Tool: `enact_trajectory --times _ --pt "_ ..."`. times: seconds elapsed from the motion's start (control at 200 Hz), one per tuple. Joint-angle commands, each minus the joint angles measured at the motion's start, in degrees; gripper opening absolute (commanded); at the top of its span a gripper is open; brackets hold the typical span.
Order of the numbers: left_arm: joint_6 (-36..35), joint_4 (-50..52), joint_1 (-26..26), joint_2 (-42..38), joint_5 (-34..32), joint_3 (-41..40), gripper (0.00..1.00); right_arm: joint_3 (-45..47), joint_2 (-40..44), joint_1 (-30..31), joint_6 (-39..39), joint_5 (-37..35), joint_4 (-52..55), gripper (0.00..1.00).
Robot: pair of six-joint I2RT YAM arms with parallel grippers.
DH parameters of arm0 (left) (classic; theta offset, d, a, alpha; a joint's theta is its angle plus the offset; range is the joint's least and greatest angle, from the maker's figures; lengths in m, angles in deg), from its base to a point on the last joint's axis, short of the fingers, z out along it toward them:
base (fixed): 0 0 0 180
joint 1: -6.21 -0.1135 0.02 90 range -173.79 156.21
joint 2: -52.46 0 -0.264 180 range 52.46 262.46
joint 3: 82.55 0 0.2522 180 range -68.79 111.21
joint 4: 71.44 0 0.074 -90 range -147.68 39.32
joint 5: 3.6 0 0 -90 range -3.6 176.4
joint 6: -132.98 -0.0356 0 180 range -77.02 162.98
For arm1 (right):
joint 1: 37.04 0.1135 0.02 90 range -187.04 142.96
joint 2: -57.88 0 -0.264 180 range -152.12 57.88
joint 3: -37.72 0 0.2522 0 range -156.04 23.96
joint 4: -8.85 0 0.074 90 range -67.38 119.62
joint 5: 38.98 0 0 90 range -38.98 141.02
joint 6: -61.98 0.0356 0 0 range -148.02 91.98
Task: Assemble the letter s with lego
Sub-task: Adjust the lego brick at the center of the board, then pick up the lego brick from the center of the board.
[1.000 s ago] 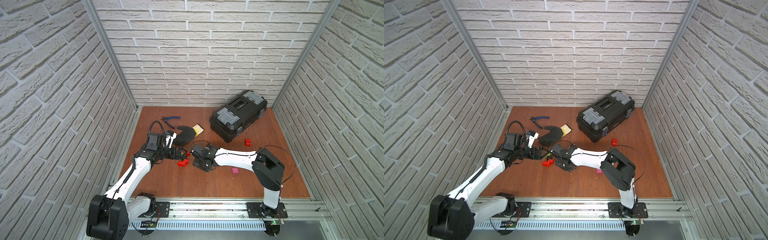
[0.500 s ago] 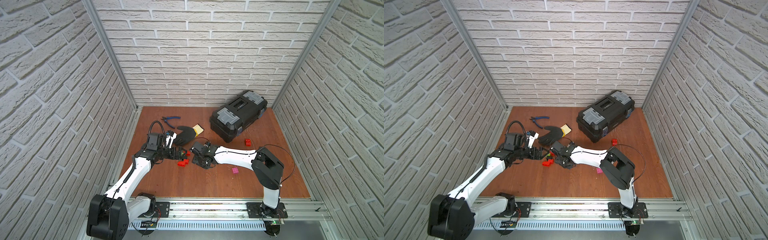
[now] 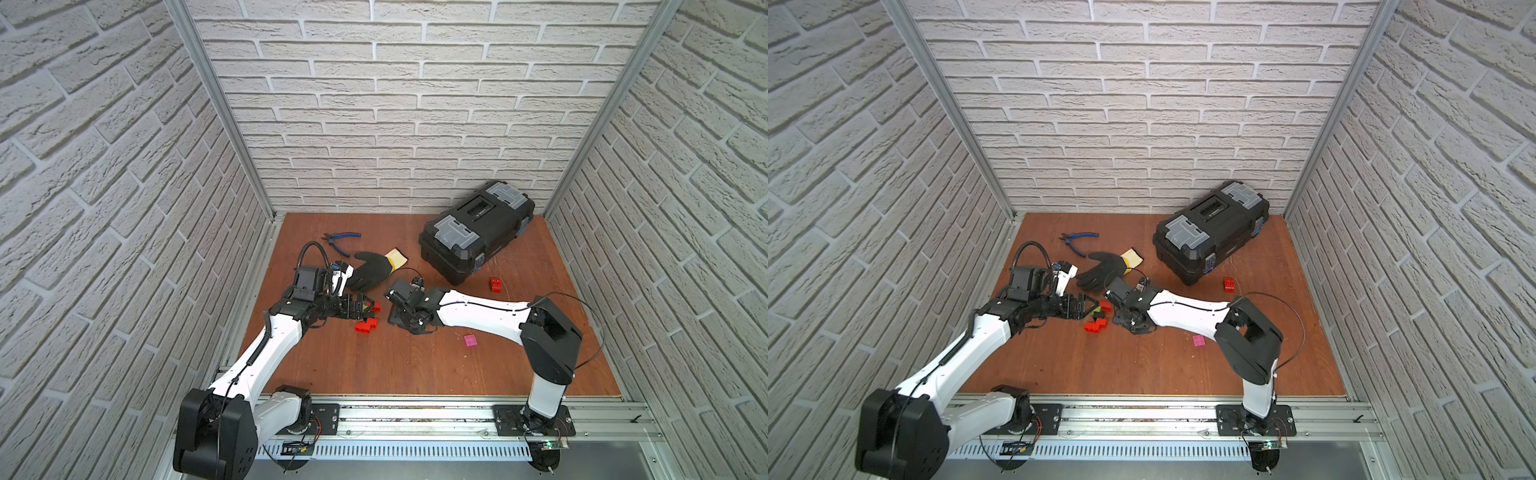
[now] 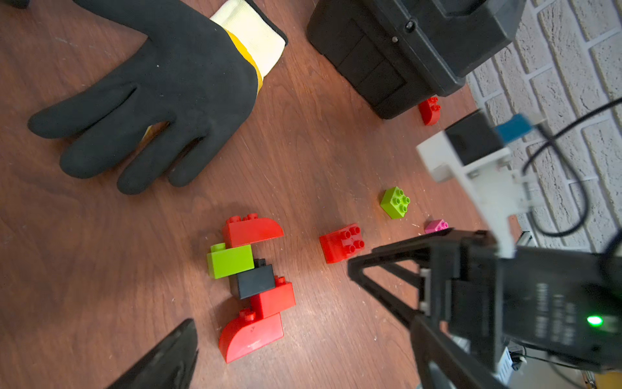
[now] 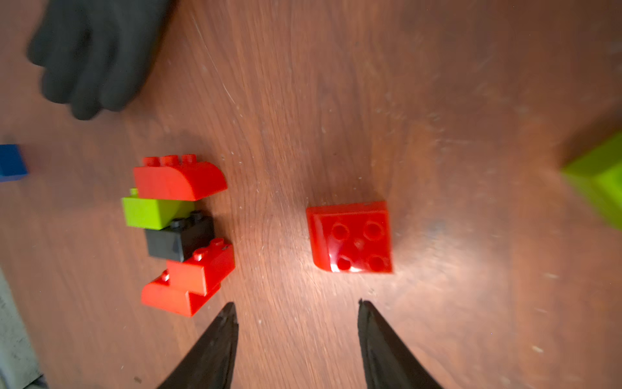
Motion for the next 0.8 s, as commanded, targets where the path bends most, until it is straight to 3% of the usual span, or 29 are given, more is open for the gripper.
enact_trajectory --times 0.0,0.4,0.795 --pt "-0.05 -3.03 0.28 -0.61 1.05 -0.61 0.98 1.61 5.66 -1.76 -6.39 -2.96 5.55 0.61" --pt "0.14 -5.15 6.76 0.23 -2.22 0.54 0.98 11.88 14.5 -10.42 -5.77 2.22 8.73 0.66" --pt "2.29 -7.78 6.77 0.7 0.46 -0.34 0.98 12.5 10.35 -14.72 2.95 4.61 5.77 0.63"
